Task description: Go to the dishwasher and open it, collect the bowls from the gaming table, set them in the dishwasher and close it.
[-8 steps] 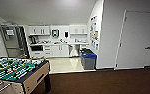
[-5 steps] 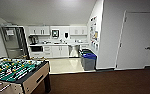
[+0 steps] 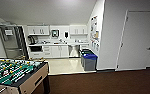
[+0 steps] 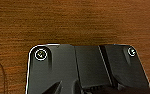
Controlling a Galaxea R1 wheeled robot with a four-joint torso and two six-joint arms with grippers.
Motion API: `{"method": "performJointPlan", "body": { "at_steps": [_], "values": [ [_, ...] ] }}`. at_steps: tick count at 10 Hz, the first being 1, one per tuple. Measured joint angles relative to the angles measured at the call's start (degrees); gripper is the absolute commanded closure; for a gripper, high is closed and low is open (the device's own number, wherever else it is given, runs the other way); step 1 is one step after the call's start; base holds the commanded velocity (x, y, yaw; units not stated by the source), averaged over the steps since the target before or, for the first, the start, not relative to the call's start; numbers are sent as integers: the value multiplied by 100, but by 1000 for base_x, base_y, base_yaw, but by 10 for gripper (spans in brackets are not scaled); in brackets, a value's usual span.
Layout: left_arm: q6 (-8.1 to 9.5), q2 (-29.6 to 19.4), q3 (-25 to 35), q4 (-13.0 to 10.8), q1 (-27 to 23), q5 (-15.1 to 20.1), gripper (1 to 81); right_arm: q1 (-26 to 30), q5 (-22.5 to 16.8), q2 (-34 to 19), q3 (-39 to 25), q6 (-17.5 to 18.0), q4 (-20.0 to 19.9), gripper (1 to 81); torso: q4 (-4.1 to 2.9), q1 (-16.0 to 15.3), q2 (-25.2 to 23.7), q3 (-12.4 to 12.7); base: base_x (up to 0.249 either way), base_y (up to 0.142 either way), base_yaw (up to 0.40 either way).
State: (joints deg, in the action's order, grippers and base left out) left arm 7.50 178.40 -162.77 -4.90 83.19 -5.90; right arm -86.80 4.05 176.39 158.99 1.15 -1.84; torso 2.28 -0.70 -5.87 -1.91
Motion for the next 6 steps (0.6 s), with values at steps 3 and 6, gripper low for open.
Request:
{"method": "performJointPlan", "body": {
  "at_steps": [3,6],
  "values": [
    [0,0,0,0,-44,-16,10,22,27,11,-2,1,-2,10,0,-2,0,0,148,0,0],
    [0,0,1,0,-23,-16,10,-5,9,10,-4,0,0,10,0,-2,0,0,170,0,0]
  ]
}}
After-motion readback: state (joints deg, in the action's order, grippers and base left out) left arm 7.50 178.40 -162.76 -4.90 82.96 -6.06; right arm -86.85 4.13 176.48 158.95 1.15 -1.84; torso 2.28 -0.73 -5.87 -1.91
